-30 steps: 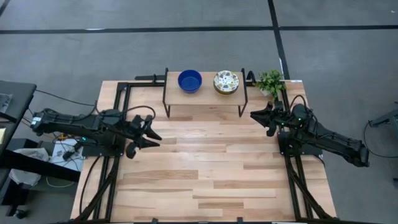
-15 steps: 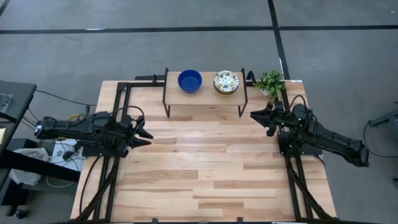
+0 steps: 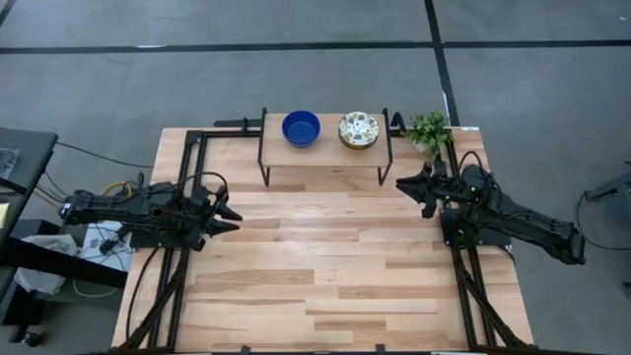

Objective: Pick & Place Mini bowls
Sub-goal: Return to Home Position

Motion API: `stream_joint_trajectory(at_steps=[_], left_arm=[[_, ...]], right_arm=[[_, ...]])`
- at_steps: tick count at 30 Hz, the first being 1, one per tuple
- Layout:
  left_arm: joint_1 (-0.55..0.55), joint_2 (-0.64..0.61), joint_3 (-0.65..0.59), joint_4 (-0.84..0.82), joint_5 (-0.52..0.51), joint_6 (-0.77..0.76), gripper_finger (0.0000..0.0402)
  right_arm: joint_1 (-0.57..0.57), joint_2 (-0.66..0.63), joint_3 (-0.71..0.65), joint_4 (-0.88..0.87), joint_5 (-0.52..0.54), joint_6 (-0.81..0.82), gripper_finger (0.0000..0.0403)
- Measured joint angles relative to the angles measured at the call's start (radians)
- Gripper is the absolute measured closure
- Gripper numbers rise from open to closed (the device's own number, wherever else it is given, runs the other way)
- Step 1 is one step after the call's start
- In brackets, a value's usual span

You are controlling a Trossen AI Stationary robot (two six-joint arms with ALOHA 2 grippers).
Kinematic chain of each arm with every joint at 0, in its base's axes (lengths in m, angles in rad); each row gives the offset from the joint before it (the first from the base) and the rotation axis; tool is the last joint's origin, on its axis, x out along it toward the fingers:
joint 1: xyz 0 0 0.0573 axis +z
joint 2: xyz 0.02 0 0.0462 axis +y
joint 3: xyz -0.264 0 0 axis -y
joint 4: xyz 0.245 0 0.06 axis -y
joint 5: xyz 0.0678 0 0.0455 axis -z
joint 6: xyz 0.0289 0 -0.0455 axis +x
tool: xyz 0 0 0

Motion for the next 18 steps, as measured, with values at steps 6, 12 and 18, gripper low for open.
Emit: stream_joint_trajectory(at_steps=[6,12,18], left_arm=[[0.000,-0.023,-0.020,0.002,0.000,0.034,0.0279],[0.000,-0.023,-0.046,0.001,0.001,0.052,0.0279],[0.000,-0.023,-0.068,0.002,0.000,0.091,0.0279]], right_arm=[[0.000,0.000,0.000,0.049,0.000,-0.056,0.0321],[0.000,0.000,0.000,0.045,-0.018,-0.076,0.0321],[0.000,0.000,0.000,0.026,-0.025,-0.101,0.0321]])
